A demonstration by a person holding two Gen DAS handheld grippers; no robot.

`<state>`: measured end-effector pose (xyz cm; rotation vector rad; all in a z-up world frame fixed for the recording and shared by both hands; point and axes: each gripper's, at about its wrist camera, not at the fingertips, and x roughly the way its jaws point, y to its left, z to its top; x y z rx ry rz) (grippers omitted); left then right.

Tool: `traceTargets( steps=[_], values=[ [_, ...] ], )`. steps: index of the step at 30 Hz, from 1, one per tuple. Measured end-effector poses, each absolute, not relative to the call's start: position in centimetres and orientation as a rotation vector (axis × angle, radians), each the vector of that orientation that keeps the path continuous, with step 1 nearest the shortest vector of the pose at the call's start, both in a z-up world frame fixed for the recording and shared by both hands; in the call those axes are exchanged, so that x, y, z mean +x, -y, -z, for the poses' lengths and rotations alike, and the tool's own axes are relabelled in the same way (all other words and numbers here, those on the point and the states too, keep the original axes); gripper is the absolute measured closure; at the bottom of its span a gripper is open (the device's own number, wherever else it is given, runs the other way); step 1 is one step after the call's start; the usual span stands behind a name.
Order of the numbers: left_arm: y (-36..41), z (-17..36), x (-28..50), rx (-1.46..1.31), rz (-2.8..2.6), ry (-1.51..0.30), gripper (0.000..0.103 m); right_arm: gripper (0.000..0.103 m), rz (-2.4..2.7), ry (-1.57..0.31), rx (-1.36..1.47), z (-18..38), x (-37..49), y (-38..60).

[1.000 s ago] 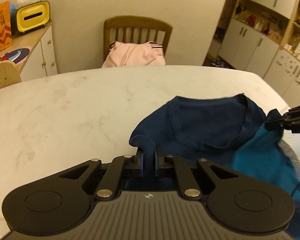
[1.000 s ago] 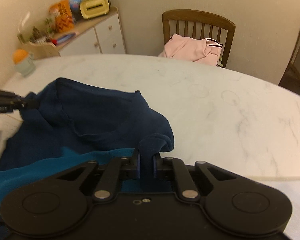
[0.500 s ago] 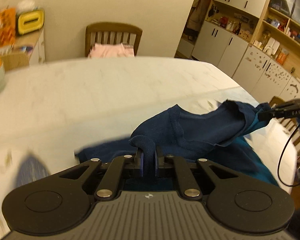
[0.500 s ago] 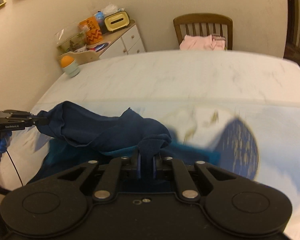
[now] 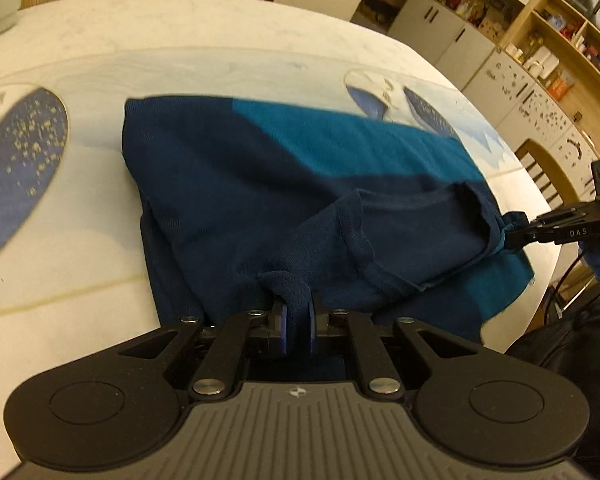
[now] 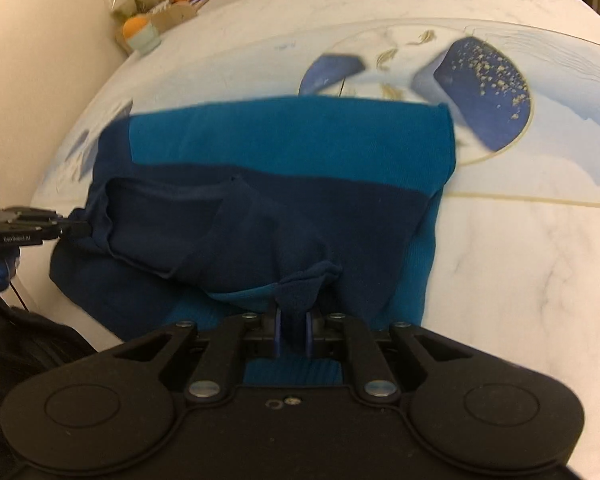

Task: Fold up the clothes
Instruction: 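Grasp the hem with both grippers and fold it up toward the collar, then open both grippers and release the folded sweater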

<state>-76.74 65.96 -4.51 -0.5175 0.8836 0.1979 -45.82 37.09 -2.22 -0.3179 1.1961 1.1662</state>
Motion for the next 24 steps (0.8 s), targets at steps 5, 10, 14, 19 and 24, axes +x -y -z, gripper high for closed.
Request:
traceTargets(
  steps=[5, 10, 14, 19, 24],
  values=[
    [-66.0, 3.3, -76.5, -0.458, -0.124, -0.937, 0.083, 0.0, -1.235, -1.167, -0.414, 0.3, -46.7, -37.1],
    [-65.6, 0.5, -76.5, -0.302, -0.057, -0.949, 0.025, 0.0, -1.32, -1.06, -0.479, -2.5, -46.5, -38.1],
    [-65.4, 0.4, -73.7, -0.222, 0.016, -0.946, 0.025, 0.0, -1.358, -1.042, -0.526, -1.6, -45.6, -40.8],
    [-64.9, 2.3, -69.7, -0.196, 0.111, -0.979, 0.025, 0.0, -1.403, -1.105, -0.562, 1.1, -45.0, -44.3],
    [-64.5, 3.1, -67.9, -0.181, 0.155, -0.985, 0.033, 0.0, -1.46, -1.111, -0.628, 2.0, -46.0, -45.7]
  ],
)
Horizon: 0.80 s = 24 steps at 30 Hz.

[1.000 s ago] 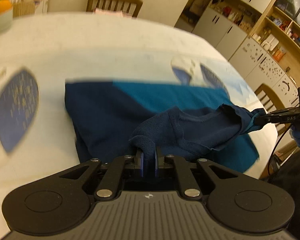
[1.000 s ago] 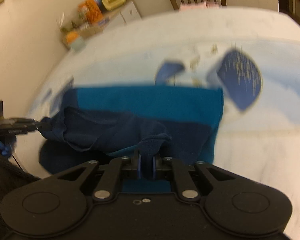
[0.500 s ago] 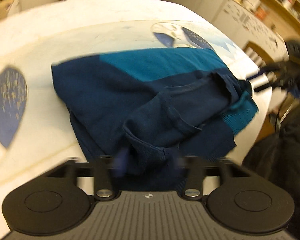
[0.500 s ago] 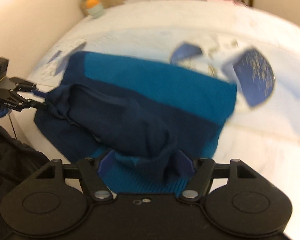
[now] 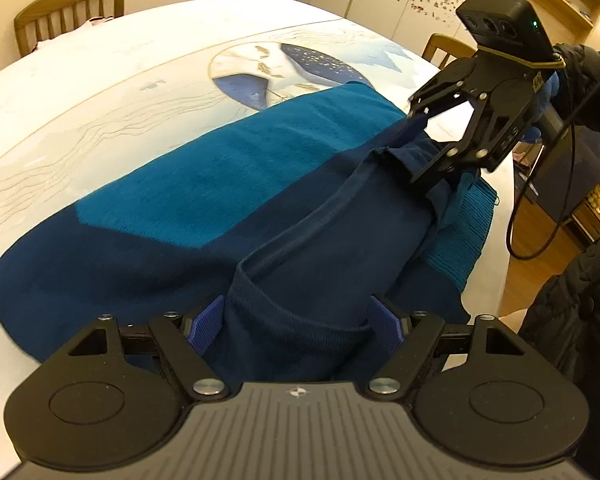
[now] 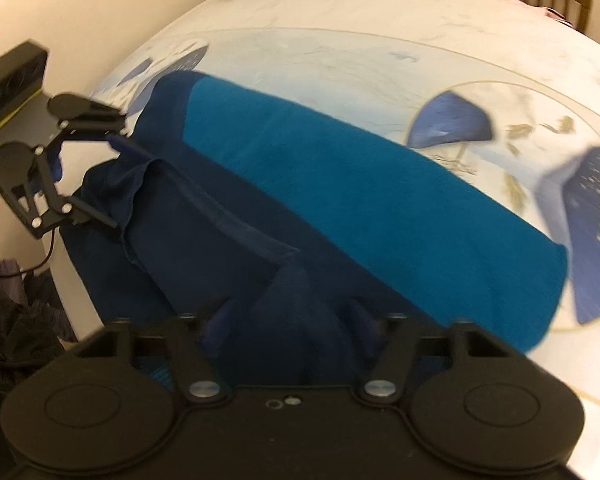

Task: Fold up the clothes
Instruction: 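Open both grippers and release the folded sweater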

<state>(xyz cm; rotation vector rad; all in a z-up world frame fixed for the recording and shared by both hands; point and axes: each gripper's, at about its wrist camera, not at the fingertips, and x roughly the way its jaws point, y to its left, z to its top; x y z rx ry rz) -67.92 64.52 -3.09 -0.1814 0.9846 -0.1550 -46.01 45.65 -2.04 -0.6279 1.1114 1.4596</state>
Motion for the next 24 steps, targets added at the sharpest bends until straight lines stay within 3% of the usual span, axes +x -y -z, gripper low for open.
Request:
traceTargets(
  steps=[1, 3, 11, 20, 24],
  values=[
    [-64.6, 3.1, -67.8, -0.189, 0.165, -0.986, 0.059, 0.0, -1.466, -1.107, -0.639, 1.9, -46.2, -45.7],
    [-64.7, 3.2, -67.9, -0.197, 0.164, -0.993, 0.094, 0.0, -1.498, -1.096, -0.637, 1.2, -46.5, -45.1],
    [-63.4, 1.4, -71.7, -0.231, 0.265, -0.982, 0.096, 0.0, -1.612, -1.094, -0.667, -1.9, -49.4, -40.7],
    [-62.0, 4.2, -73.9, -0.298, 0.312, -1.088, 0.095, 0.0, -1.575, -1.223, -0.752, 1.6, -52.3, -38.4],
    [-62.1, 3.9, -74.5, -0.284, 0.336, -1.16, 0.082, 0.0, -1.566, -1.216, -0.809, 0.2, -52.0, -38.4]
  ],
)
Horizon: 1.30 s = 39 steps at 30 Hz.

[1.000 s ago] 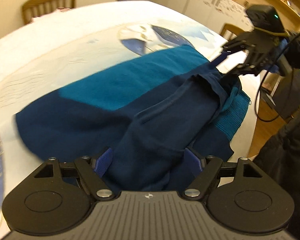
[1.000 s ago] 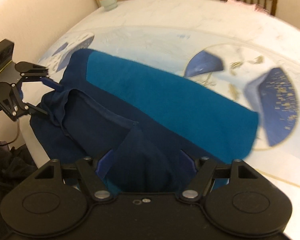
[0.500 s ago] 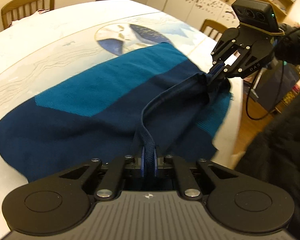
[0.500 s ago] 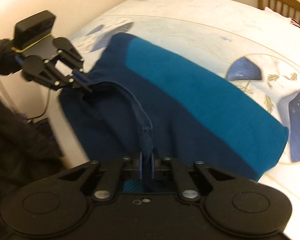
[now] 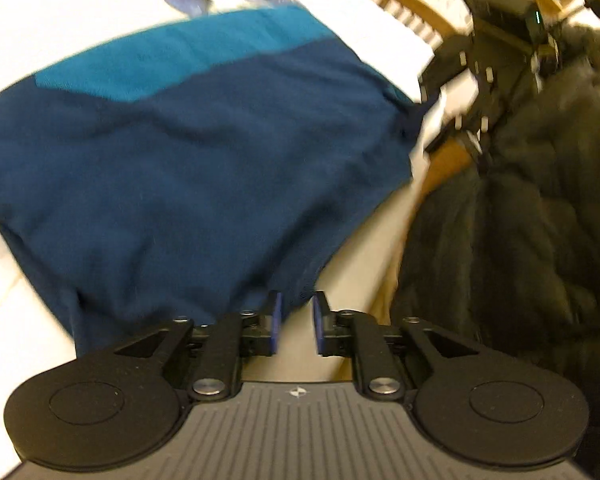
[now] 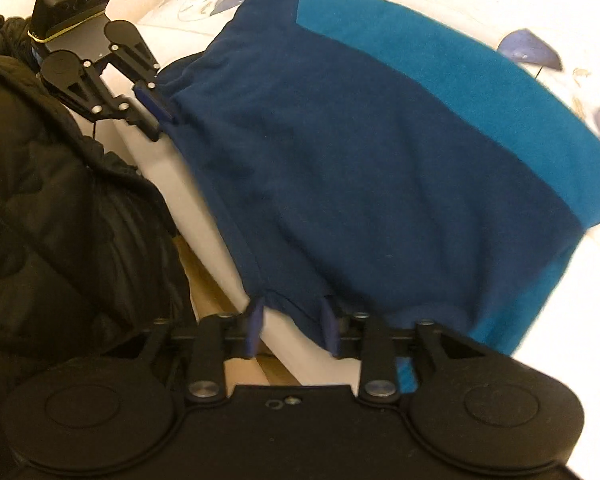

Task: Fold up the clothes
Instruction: 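Open both grippers and release the folded sweater, then grasp the folded sweater edge with the right gripper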

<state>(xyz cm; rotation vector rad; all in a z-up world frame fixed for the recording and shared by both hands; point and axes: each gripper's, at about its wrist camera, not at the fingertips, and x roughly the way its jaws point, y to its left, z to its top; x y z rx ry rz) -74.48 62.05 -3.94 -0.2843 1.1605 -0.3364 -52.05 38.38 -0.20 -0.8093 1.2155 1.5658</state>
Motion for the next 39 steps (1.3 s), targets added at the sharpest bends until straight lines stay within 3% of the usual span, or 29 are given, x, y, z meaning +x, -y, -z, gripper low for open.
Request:
traceTargets(
  steps=[2, 4, 10, 18, 26, 39],
  values=[
    [-62.1, 3.5, -74.9, -0.276, 0.351, -1.186, 0.073, 0.0, -1.56, -1.163, -0.801, -1.3, -51.4, -38.5],
    [-62.4, 2.7, -75.4, -0.271, 0.334, -1.183, 0.046, 0.0, -1.543, -1.088, -0.781, -2.7, -50.5, -38.7],
    [-65.8, 1.1, -76.6, -0.396, 0.073, -1.049, 0.036, 0.0, -1.482, -0.967, -0.704, -4.1, -48.1, -42.5],
    [-67.6, 2.1, -77.4, -0.536, -0.262, -0.899, 0.036, 0.0, -1.558, -0.863, -0.701, -3.2, -48.6, -49.8],
    [-66.8, 3.7, -77.1, -0.519, -0.487, -0.949, 0.036, 0.0, -1.61, -0.733, -0.818, -1.5, -52.5, -57.8],
    [-65.7, 4.3, -78.4, -0.591, -0.515, -0.942, 0.036, 0.0, -1.532, -0.786, -0.893, 2.2, -51.2, -62.1]
  ],
)
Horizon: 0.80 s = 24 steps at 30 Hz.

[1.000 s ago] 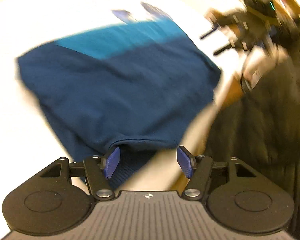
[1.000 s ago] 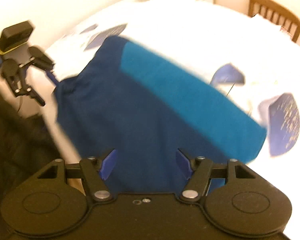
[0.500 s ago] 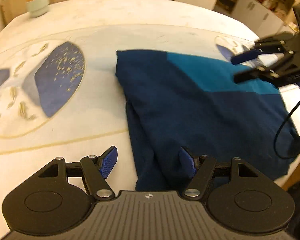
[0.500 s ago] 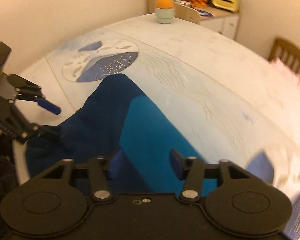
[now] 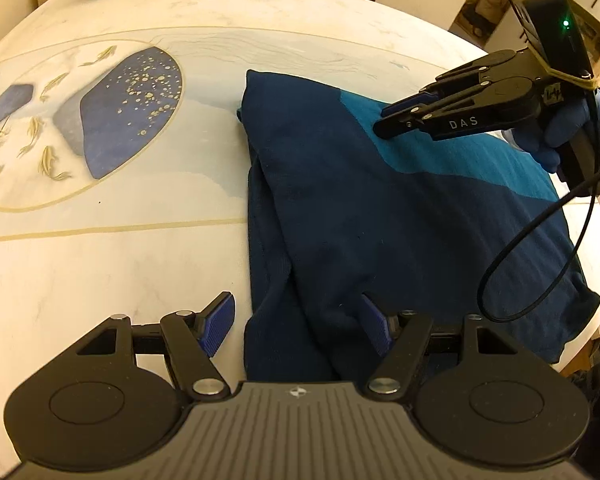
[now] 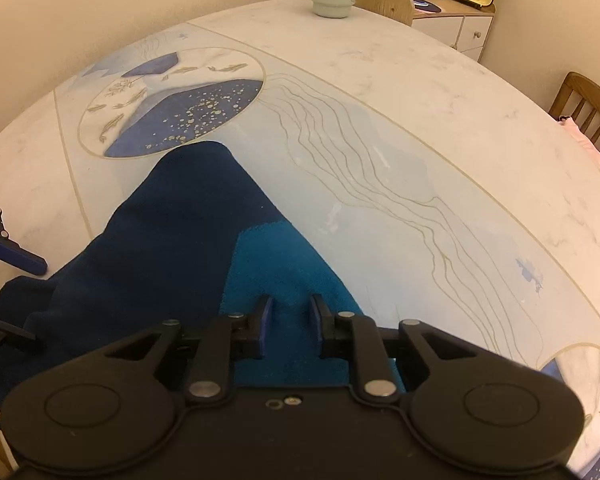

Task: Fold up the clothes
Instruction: 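Grasp the folded sweater edge with the right gripper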

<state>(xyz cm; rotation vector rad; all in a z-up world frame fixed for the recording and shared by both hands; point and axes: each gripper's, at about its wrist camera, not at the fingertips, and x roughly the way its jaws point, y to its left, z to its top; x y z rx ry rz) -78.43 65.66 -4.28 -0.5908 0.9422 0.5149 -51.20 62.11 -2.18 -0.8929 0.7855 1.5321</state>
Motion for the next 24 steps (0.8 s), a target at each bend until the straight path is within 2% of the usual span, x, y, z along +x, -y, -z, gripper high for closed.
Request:
traceTargets(
  steps=[5, 7, 9, 10, 12, 17, 24],
  values=[
    [-65.5, 4.2, -78.5, -0.666, -0.511, -0.92, 0.039, 0.0, -1.583, -0.85, -0.817, 0.2, -52.3, -62.2],
    [-65.3, 4.0, -78.5, -0.672, -0.511, -0.914, 0.07, 0.0, -1.597, -0.896, -0.778, -0.5, -53.0, -62.7],
    [-65.1, 3.8, -78.3, -0.669, -0.518, -0.905, 0.073, 0.0, -1.608, -0.952, -0.745, -0.9, -53.9, -63.2],
    [-65.0, 3.7, -78.2, -0.667, -0.521, -0.901, 0.081, 0.0, -1.613, -0.981, -0.726, -1.1, -54.3, -63.5],
    [-64.2, 3.0, -77.8, -0.611, -0.519, -0.88, 0.087, 0.0, -1.627, -1.045, -0.695, -1.1, -55.5, -64.1],
    [-62.1, 2.1, -76.4, -0.507, -0.491, -0.855, 0.091, 0.0, -1.596, -1.144, -0.737, 0.2, -59.4, -65.9],
    [-60.8, 2.4, -75.6, -0.46, -0.485, -0.858, 0.091, 0.0, -1.472, -0.963, -0.933, 1.9, -63.6, -66.3]
  ],
)
